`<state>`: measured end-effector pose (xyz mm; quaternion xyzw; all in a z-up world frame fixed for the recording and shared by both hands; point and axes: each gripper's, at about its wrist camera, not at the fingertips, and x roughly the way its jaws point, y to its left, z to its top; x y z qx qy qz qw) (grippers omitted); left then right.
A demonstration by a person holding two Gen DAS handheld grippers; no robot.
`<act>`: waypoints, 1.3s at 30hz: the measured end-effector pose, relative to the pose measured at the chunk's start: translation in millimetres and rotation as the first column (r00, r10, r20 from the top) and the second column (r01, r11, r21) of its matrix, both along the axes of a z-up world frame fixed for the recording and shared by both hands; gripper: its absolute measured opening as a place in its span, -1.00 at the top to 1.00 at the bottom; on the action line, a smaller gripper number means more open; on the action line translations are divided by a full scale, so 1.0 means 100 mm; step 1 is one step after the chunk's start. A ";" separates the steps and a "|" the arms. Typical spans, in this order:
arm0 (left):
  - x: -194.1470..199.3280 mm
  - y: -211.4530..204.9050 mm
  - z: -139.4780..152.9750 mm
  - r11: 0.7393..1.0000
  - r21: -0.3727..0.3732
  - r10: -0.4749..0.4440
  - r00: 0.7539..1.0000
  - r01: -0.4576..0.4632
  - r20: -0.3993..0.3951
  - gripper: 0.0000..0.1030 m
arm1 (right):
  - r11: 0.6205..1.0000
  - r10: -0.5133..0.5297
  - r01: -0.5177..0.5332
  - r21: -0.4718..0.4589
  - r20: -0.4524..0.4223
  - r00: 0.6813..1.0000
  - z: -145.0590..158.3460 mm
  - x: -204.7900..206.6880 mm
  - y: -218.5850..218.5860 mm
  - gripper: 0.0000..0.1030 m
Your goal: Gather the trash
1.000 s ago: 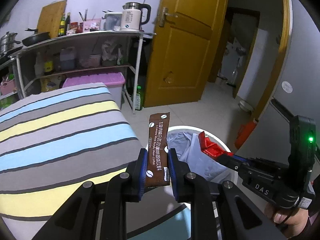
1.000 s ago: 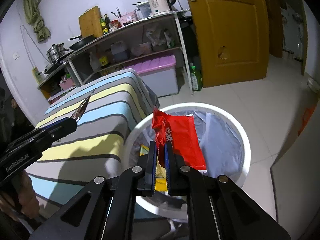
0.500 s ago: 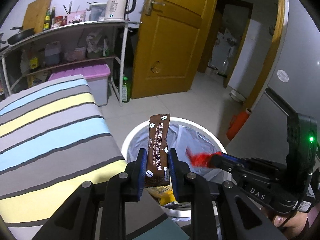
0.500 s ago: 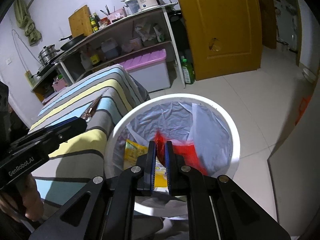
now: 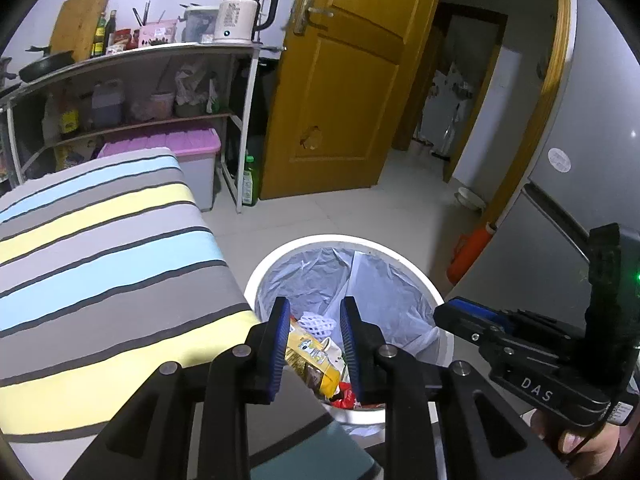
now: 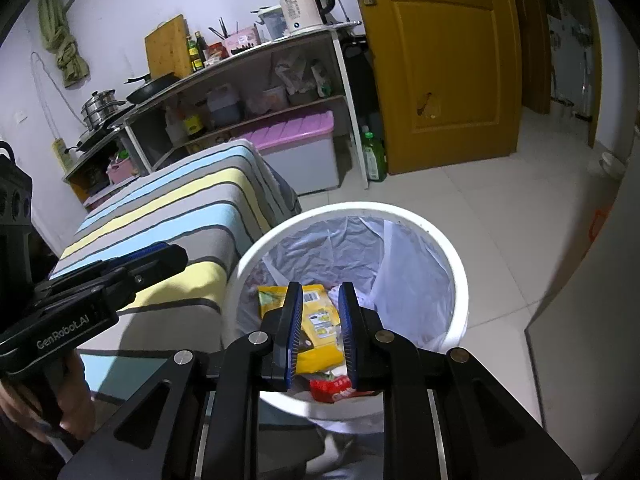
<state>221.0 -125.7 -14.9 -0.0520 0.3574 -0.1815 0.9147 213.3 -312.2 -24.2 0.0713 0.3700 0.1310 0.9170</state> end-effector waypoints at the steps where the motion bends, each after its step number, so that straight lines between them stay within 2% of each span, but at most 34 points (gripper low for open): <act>1: -0.04 0.03 0.02 1.000 -0.001 0.004 1.000 -0.004 0.006 0.51 | 1.000 0.002 -0.002 -0.004 0.007 1.000 0.04 -0.04 0.02 0.63; 7: -0.33 0.18 0.21 1.000 -0.015 0.025 0.998 -0.024 0.055 0.51 | 0.999 0.015 -0.013 -0.035 0.055 0.998 0.23 -0.31 0.14 0.62; 12: -0.62 0.31 0.35 0.999 -0.020 0.039 0.995 -0.037 0.096 0.51 | 0.998 0.036 -0.031 -0.059 0.095 0.995 0.38 -0.57 0.25 0.44; 22: -1.21 0.50 0.55 0.997 0.004 0.076 0.985 -0.077 0.155 0.46 | 0.993 0.076 -0.059 -0.105 0.166 0.983 0.58 -1.09 0.47 0.42; 24: -1.30 0.53 0.56 0.996 0.013 0.083 0.983 -0.086 0.162 0.39 | 0.992 0.081 -0.062 -0.113 0.174 0.981 0.59 -1.17 0.48 0.42; 39: -1.70 0.61 0.54 0.989 0.032 0.140 0.975 -0.148 0.171 0.38 | 0.991 0.088 -0.066 -0.119 0.194 0.977 0.58 -1.45 0.45 0.41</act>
